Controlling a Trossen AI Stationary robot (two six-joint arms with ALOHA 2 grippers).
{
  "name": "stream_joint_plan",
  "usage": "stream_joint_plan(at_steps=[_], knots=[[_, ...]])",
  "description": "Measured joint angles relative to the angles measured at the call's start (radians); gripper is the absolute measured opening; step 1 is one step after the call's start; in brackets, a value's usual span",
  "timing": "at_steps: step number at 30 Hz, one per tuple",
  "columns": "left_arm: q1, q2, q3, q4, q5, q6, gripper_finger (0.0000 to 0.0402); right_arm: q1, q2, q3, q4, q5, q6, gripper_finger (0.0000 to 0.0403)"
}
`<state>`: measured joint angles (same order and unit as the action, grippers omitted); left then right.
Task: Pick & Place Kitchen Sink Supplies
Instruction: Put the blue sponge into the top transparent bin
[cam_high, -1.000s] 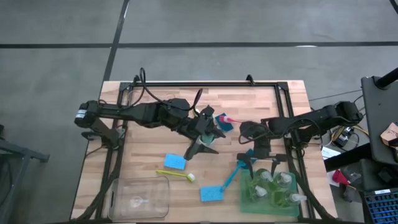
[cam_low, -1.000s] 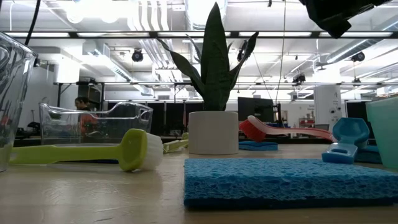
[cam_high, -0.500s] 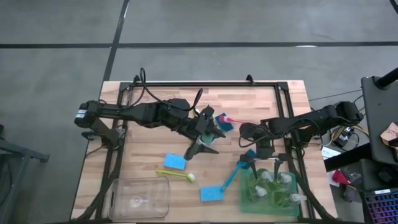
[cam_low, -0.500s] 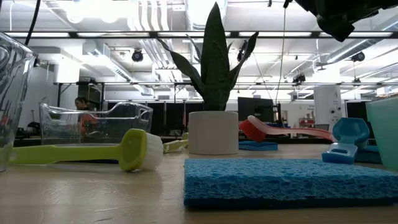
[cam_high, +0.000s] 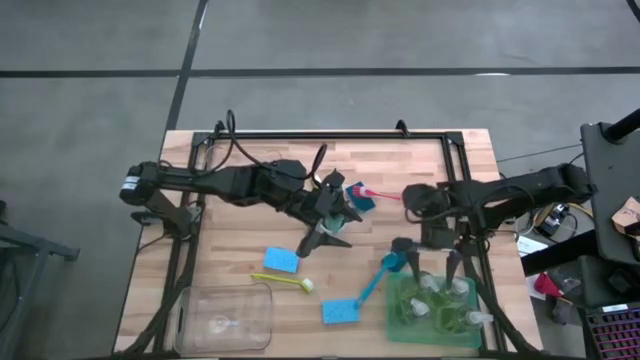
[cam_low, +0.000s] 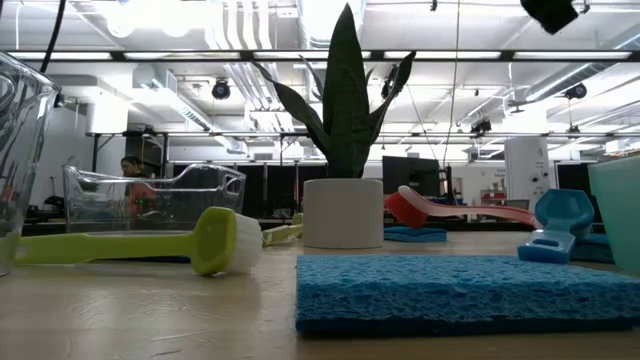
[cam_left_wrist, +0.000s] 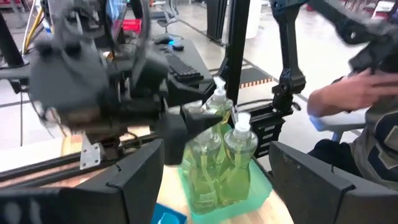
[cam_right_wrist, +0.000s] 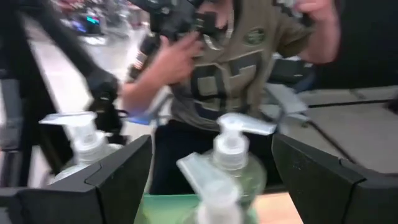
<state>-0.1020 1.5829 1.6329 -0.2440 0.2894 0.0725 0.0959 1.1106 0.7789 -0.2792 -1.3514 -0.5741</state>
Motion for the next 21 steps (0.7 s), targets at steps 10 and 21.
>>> stream_joint_plan(at_steps=[10, 21], knots=[[0.002, 0.001, -0.019, -0.01, -0.018, 0.003, 0.0282, -0.016, -0.135, 0.067, -0.003, 0.548, 0.195, 0.0325], [0.002, -0.035, -0.019, -0.087, -0.018, 0.018, 0.0282, -0.017, -0.175, 0.09, 0.044, 0.903, 0.41, 0.0321]])
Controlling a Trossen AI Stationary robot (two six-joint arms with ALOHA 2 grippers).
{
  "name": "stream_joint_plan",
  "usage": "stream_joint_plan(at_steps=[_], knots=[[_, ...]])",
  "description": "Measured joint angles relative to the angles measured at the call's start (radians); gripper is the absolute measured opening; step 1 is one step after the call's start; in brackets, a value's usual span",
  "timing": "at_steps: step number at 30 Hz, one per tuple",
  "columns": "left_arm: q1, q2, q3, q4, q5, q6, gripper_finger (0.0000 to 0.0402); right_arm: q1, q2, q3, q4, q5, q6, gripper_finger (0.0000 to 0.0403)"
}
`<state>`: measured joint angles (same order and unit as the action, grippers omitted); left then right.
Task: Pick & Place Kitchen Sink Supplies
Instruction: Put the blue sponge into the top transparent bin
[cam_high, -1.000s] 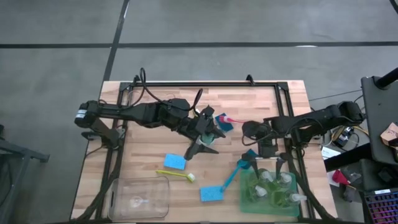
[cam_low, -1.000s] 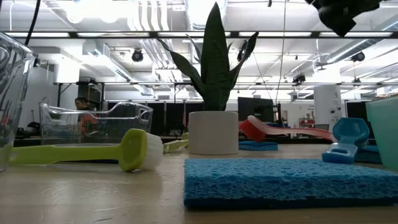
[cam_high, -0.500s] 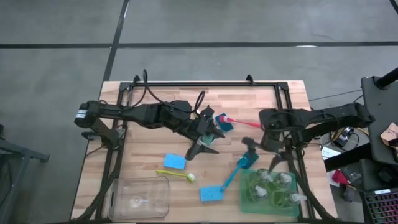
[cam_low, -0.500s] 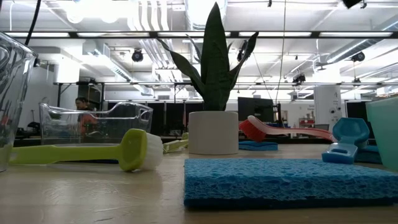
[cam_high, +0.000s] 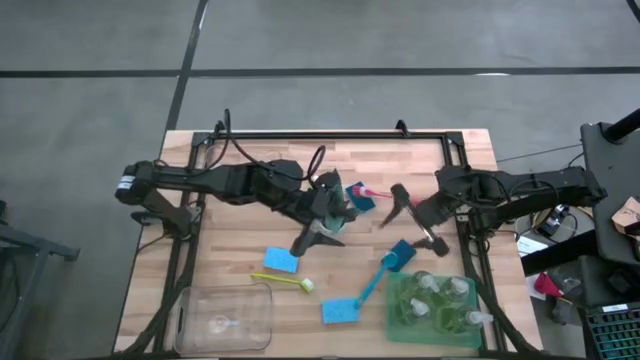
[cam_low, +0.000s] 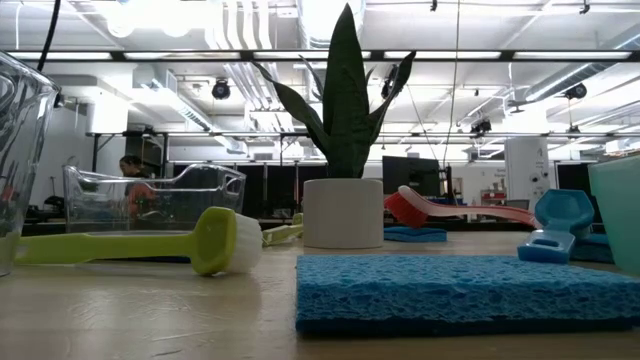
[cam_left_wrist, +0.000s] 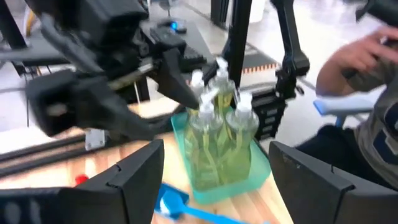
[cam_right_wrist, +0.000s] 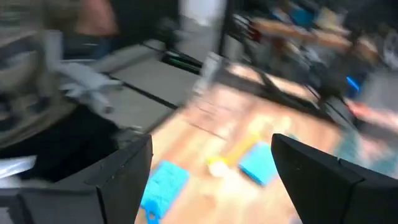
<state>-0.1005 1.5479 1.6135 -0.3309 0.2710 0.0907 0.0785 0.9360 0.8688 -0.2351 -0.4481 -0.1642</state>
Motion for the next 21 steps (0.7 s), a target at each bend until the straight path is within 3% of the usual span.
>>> stream_joint_plan(at_steps=[4, 8, 15, 21], knots=[[0.0, -0.011, -0.001, -0.059, -0.001, 0.023, 0.0282, -0.019, 0.0, 0.022, -0.08, 0.128, 0.032, 0.0299], [-0.001, -0.019, -0.04, -0.052, -0.001, 0.029, 0.0282, -0.033, 0.002, 0.029, -0.101, 0.137, 0.072, 0.0266], [-0.01, -0.055, -0.247, 0.134, 0.0, -0.013, 0.0273, -0.037, 0.002, 0.028, -0.134, 0.141, 0.1, 0.0214], [-0.01, -0.183, -0.408, 0.244, -0.014, -0.031, 0.0219, -0.039, 0.001, 0.028, -0.137, 0.183, 0.112, 0.0184]])
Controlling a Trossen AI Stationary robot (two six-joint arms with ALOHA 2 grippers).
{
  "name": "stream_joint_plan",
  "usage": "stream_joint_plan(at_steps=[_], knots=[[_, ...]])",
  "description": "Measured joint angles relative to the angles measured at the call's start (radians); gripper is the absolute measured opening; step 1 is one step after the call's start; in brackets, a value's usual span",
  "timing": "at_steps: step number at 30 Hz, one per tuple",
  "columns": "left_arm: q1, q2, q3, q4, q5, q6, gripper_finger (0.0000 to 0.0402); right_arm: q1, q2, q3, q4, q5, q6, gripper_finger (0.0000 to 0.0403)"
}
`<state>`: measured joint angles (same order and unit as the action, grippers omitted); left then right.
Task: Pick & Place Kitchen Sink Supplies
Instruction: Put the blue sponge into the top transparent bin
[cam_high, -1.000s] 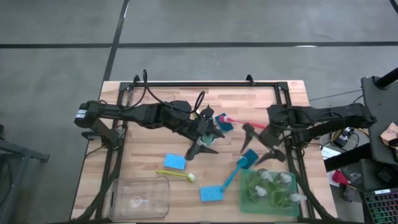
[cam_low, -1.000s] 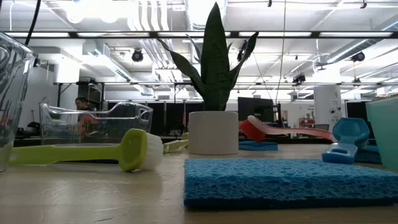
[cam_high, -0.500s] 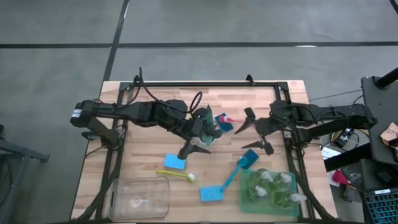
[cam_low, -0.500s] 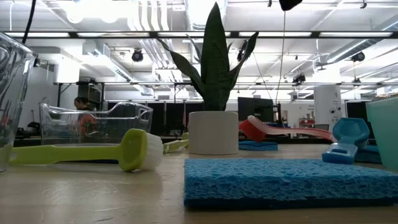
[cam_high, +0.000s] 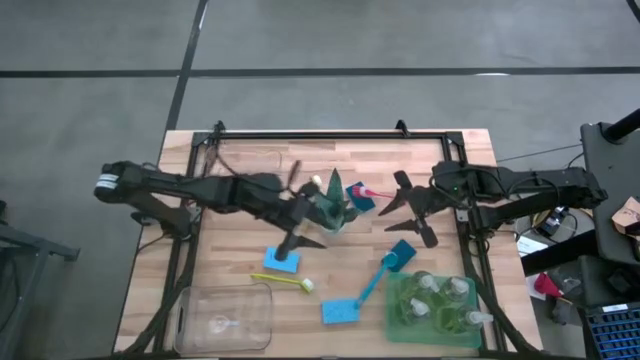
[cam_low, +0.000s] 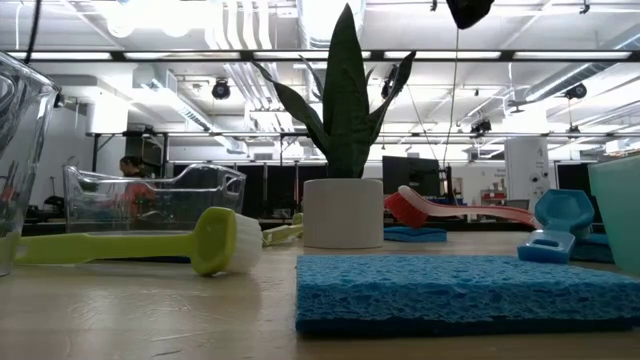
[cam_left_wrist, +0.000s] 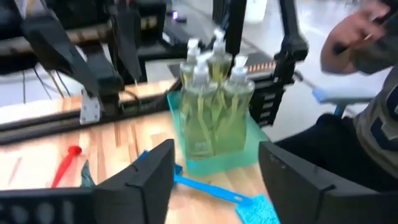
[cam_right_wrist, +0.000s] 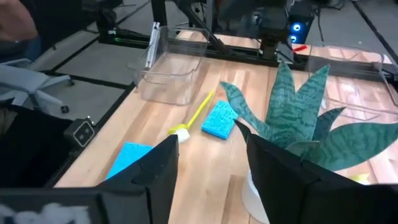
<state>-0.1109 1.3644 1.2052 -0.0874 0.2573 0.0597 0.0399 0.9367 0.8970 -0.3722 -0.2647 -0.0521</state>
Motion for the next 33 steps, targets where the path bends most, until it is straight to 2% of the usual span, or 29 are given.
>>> stream_joint_plan(at_steps=[3, 9, 14, 19, 27, 33], knots=[[-0.001, -0.095, -0.088, 0.045, -0.007, -0.011, 0.0185, 0.001, 0.0, -0.001, -0.016, 0.006, -0.002, 0.0171], [-0.003, -0.283, -0.285, 0.175, -0.146, -0.048, 0.0135, -0.006, -0.001, -0.001, -0.014, 0.068, 0.0, 0.0149], [-0.003, -0.369, -0.451, 0.315, -0.237, -0.091, 0.0112, -0.033, 0.009, -0.001, -0.014, 0.086, 0.001, 0.0121], [-0.003, -0.415, -0.572, 0.456, -0.26, -0.126, 0.0093, -0.057, 0.014, -0.002, -0.014, 0.084, 0.017, 0.0077], [-0.003, -0.435, -0.639, 0.457, -0.248, -0.209, 0.0087, -0.061, 0.042, -0.002, -0.012, 0.084, 0.01, 0.0021], [-0.004, -0.417, -0.604, 0.268, -0.175, -0.252, 0.0087, -0.06, 0.084, -0.002, 0.012, 0.084, -0.002, 0.0009]])
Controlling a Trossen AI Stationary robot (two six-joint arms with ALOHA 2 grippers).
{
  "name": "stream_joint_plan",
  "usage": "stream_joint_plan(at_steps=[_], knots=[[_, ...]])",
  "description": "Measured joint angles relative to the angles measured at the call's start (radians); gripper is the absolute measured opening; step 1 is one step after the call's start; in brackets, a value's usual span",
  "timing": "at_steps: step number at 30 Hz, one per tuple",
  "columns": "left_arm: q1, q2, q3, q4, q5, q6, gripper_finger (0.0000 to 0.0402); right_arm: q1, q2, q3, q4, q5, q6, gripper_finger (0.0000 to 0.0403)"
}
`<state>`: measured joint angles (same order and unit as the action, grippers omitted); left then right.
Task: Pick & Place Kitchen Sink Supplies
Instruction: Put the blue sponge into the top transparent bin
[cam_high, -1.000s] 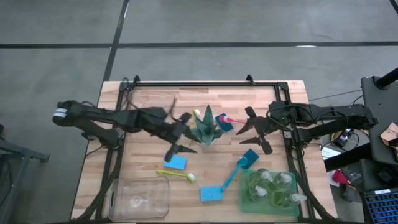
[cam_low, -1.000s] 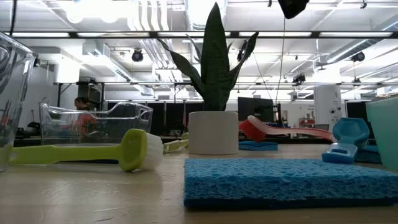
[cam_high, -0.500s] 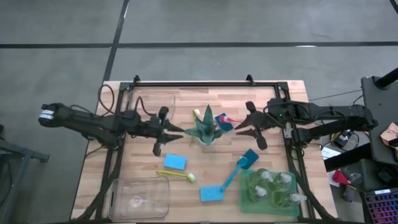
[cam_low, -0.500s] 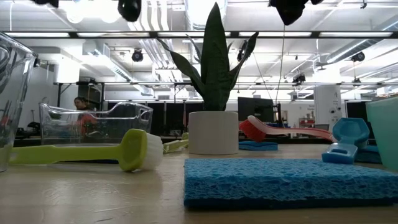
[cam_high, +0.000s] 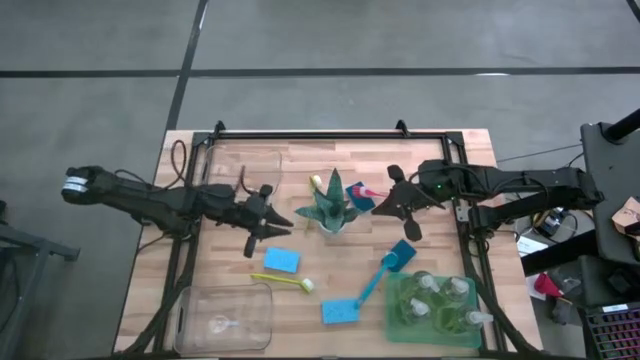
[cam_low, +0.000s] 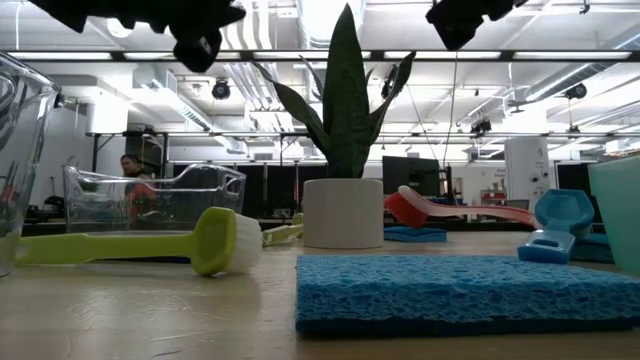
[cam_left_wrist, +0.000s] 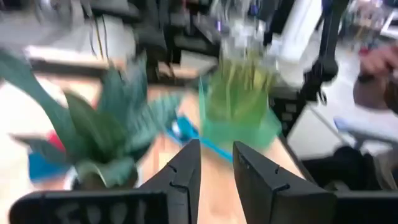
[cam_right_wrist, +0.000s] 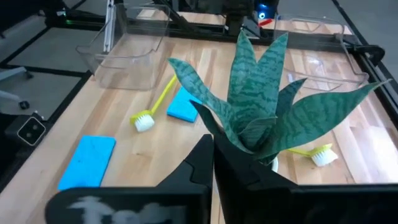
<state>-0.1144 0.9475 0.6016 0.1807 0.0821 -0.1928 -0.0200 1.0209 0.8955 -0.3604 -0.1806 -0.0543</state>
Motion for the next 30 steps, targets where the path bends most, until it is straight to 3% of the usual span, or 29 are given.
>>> stream_joint_plan(at_steps=[8, 17, 21, 26, 30], knots=[[-0.01, 0.048, 0.083, -0.204, 0.119, -0.048, 0.0083, 0.0, 0.043, 0.0, 0.025, 0.0, -0.005, 0.0008], [-0.012, 0.067, 0.156, -0.551, 0.1, -0.078, 0.007, 0.0, 0.041, 0.0, 0.032, -0.002, -0.009, 0.0008], [-0.012, 0.084, 0.147, -0.556, 0.092, -0.149, 0.007, 0.0, 0.042, 0.0, 0.031, -0.002, -0.014, 0.0008], [-0.012, 0.133, 0.145, -0.584, 0.003, -0.112, 0.0097, 0.0, 0.042, 0.0, 0.049, -0.002, -0.027, 0.0008], [-0.012, 0.205, 0.145, -0.583, -0.033, -0.089, 0.015, 0.0, 0.042, 0.0, 0.05, -0.002, -0.027, 0.0008]])
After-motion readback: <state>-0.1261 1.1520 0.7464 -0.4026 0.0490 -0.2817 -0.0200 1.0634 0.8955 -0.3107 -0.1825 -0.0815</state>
